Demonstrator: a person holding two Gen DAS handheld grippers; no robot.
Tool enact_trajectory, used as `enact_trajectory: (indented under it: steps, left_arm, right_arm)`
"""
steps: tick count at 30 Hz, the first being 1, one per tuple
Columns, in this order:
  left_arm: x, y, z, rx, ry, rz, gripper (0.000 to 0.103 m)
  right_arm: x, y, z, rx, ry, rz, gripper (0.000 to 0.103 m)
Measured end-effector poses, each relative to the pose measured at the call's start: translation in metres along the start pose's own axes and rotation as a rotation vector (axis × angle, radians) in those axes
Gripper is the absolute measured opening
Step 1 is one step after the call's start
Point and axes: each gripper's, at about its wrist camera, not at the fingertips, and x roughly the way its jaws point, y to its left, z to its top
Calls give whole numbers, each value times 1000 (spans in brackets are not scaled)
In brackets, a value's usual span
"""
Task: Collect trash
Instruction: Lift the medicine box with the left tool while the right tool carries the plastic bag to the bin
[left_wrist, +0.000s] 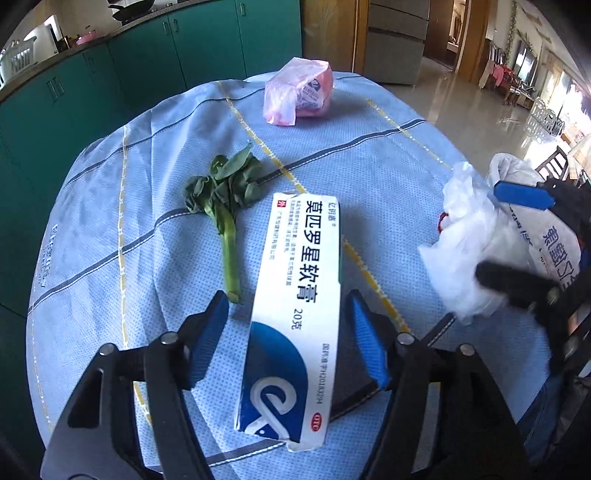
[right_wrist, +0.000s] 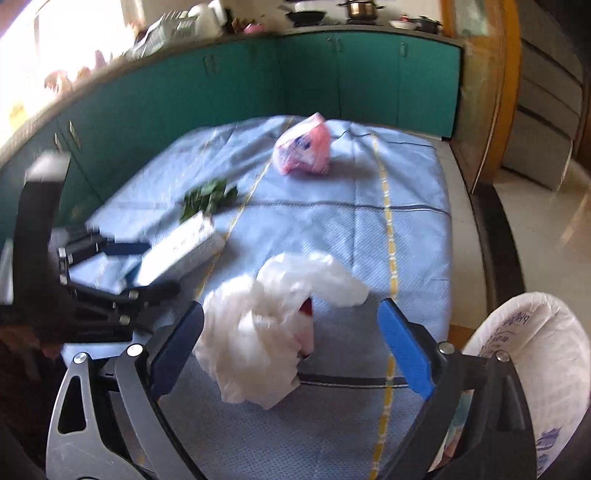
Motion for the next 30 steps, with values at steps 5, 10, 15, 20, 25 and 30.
enact_trajectory:
  steps: [5, 10, 15, 20, 25, 30]
  left_arm:
    - [-1, -3, -2, 9, -8, -10, 51]
    - [0, -5, -1, 20, -9, -7, 51]
    - [-1, -8, -1, 31, -10, -5, 54]
    - [-2, -12, -2, 44, -18, -5, 42]
    - [-14, -20, -2, 76, -82, 4, 42]
    - [-35, -27, 1, 95, -195, 5, 42]
  right_arm:
    - [15, 18, -7, -65, 35, -12, 93]
    - [16, 17, -9, -58, 32, -12, 90]
    - [12, 12, -7, -25, 23, 7, 69]
    - [8, 8, -6, -8, 7, 8, 62]
    - [-2, 6, -5, -1, -38, 3, 61]
    - [-22, 2, -2, 6, -117, -20, 61]
